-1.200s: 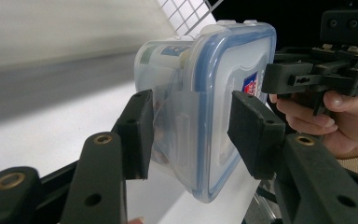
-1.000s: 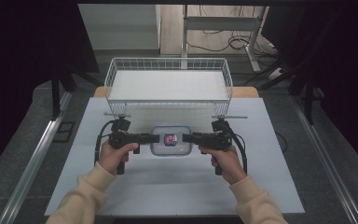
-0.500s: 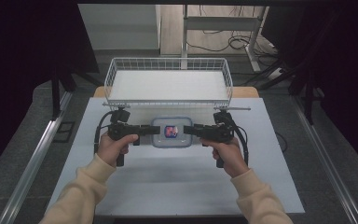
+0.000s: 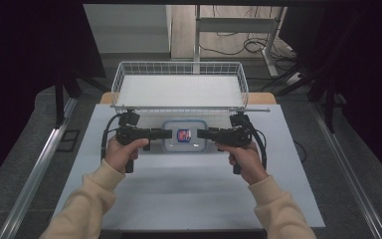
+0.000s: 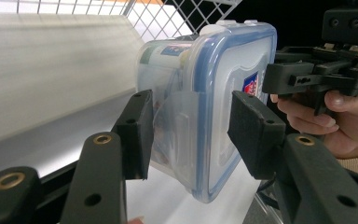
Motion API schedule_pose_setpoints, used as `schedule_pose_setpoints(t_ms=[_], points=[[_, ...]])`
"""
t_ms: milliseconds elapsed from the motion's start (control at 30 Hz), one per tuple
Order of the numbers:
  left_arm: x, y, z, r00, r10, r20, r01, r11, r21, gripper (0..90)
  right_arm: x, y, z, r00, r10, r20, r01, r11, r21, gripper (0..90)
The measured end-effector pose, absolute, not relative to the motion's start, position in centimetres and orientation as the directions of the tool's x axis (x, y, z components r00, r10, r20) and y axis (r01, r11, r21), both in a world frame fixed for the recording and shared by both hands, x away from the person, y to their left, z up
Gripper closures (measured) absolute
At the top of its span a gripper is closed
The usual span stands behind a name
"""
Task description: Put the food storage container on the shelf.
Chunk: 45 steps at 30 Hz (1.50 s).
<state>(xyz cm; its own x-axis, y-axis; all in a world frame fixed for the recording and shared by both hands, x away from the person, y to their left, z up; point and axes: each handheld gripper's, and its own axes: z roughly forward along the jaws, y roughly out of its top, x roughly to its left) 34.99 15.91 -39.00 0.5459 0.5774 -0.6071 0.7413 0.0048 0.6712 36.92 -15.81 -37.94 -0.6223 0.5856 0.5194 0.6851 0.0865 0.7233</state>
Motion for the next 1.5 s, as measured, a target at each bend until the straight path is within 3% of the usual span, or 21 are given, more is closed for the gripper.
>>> schedule_pose_setpoints(t_ms=[500,1000,1500], points=[[37.3,16.6,-36.4,0.566,0.574,-0.592,0.71,0.026,0.704,51.4,39.4,-15.2,-34.7,-0.65,0.587,0.482,0.652,0.105,0.751,50.5],[42.2,18.1,-33.3,0.565,0.558,-0.608,0.71,0.047,0.703,51.3,44.1,-13.8,-30.8,-0.672,0.591,0.446,0.622,0.125,0.773,50.8],[47.3,18.4,-32.1,0.535,0.572,-0.622,0.747,0.024,0.664,51.3,49.3,-13.5,-29.9,-0.639,0.584,0.501,0.665,0.094,0.741,50.5]])
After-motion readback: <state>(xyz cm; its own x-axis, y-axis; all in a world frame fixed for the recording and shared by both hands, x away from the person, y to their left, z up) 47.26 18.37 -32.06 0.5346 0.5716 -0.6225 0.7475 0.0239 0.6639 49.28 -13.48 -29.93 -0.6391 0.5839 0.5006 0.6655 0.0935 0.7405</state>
